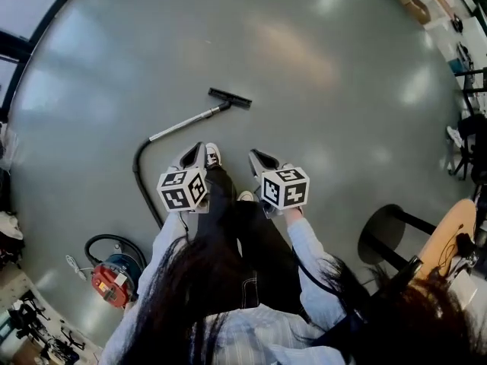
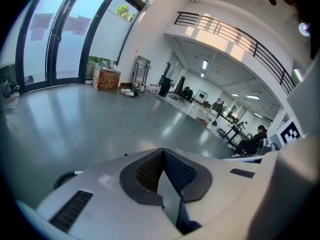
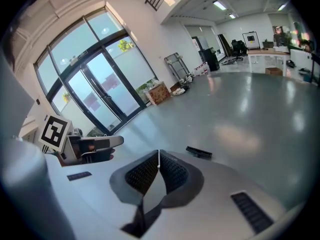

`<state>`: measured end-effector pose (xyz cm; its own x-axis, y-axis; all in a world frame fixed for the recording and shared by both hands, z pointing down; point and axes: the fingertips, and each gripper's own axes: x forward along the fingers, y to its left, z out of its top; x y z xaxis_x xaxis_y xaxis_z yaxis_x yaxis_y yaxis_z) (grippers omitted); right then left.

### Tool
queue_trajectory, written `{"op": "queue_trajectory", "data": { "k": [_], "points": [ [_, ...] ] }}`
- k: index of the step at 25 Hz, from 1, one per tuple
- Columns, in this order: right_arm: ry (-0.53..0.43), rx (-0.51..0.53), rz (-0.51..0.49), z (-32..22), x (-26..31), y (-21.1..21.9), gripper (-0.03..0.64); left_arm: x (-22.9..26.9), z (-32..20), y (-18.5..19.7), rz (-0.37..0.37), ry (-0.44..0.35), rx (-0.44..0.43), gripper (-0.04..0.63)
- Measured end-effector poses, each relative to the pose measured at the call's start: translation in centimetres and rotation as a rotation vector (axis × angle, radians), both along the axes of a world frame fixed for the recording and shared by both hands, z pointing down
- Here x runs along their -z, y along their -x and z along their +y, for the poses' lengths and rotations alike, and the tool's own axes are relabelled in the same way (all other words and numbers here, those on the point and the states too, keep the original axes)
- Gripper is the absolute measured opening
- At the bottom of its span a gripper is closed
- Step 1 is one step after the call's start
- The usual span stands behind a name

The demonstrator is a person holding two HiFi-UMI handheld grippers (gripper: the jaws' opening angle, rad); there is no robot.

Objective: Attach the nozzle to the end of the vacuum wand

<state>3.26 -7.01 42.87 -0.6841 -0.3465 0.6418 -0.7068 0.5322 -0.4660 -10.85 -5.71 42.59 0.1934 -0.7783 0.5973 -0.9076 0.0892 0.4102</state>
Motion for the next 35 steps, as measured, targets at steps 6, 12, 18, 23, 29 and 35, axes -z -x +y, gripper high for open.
{"op": "queue_trajectory", "data": {
  "k": [6, 12, 18, 23, 29, 35],
  "points": [
    [0.014, -0.021, -0.043, 5.6, 8.2, -1.6, 0.015, 9.3, 9.4, -2.4, 0.028, -0.023, 0.065, 0.005],
    [0.012, -0.04, -0.046, 8.3, 10.3, -1.4, 0.015, 12.4, 17.0, -0.8, -0.002, -0.002, 0.137, 0.005],
    [0.001, -0.058, -0.044, 11.0, 11.2, -1.3, 0.015, 14.5, 20.6, 0.4, -0.013, -0.05, 0.168, 0.006],
    [-0.038, -0.033, -0.025, 15.3, 12.2, 0.6, 0.015, 15.9, 24.4, 1.7, -0.002, -0.102, 0.169, 0.005],
    [-0.034, -0.02, -0.042, 23.9, 12.7, 3.3, 0.015, 15.9, 33.2, 3.0, 0.02, -0.109, 0.155, 0.005],
    [-0.029, -0.021, -0.044, 33.3, 12.5, 6.7, 0.015, 14.8, 41.7, 6.3, 0.048, -0.103, 0.159, 0.005]
  ]
}}
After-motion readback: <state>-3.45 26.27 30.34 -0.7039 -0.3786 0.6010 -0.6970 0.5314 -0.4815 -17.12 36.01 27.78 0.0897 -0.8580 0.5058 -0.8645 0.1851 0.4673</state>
